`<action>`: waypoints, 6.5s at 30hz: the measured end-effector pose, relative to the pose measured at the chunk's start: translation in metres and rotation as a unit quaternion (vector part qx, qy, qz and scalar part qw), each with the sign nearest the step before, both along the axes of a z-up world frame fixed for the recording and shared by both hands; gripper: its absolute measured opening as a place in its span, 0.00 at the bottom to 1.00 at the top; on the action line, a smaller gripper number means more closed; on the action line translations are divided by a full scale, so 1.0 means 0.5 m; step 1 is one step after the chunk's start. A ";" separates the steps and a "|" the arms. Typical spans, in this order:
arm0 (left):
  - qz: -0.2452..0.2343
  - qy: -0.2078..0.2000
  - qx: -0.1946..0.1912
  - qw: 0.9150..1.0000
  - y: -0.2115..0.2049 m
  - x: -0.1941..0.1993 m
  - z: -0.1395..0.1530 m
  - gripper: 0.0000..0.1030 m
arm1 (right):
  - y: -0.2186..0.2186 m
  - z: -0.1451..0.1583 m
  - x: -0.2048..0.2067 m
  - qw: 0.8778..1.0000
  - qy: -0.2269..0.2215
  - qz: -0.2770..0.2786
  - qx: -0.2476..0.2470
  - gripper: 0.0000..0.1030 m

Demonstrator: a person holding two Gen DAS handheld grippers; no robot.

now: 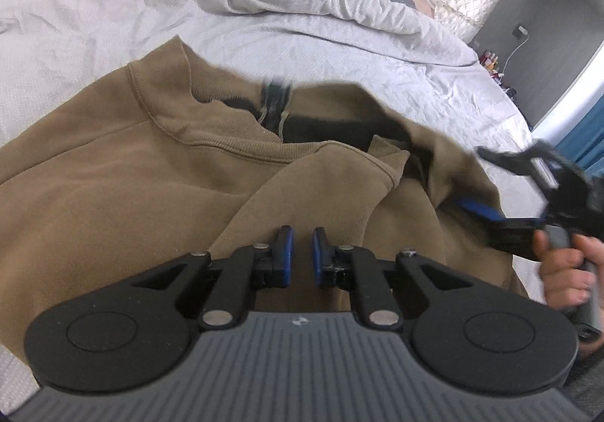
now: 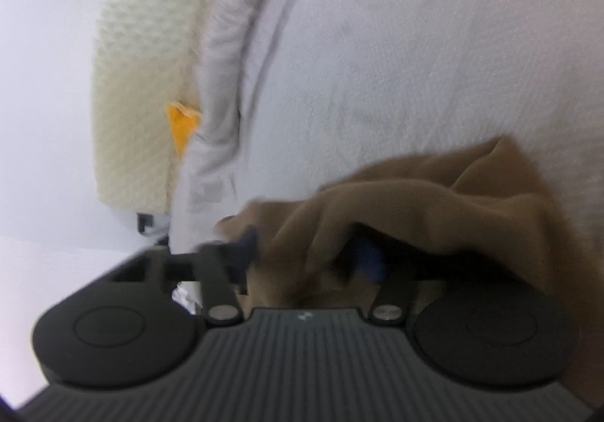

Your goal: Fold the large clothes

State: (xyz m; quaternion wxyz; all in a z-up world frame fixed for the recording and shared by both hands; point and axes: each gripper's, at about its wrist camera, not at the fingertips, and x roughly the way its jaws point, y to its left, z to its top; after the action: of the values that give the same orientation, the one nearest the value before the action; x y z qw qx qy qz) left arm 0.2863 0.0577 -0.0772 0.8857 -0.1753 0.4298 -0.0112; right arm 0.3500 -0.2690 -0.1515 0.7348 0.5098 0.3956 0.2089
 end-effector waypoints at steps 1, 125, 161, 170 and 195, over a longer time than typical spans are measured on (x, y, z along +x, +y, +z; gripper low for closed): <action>-0.001 -0.004 0.000 1.000 0.000 -0.002 0.000 0.15 | -0.009 0.014 -0.013 1.000 -0.012 0.003 0.002 0.65; 0.119 0.106 0.113 0.981 0.412 0.408 -0.160 0.07 | 0.166 -0.045 0.146 0.917 -0.102 0.053 -0.381 0.26; 0.023 -0.064 0.123 0.990 0.093 -0.154 0.165 0.61 | 0.125 0.181 -0.304 0.880 -0.290 0.004 -0.377 0.76; -0.001 -0.082 0.144 0.986 0.043 -0.322 0.118 0.61 | 0.125 0.132 -0.439 0.885 -0.267 0.014 -0.381 0.76; 0.302 0.018 -0.180 0.936 0.322 -0.314 -0.078 0.98 | 0.105 0.030 -0.384 0.940 -0.138 0.039 -0.309 0.76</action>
State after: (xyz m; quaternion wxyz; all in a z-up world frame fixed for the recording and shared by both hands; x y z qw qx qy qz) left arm 0.1293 0.2187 -0.1161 0.7929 -0.4534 0.3636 0.1830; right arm 0.1580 -0.2166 -0.1367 0.8947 0.2083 0.3550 0.1736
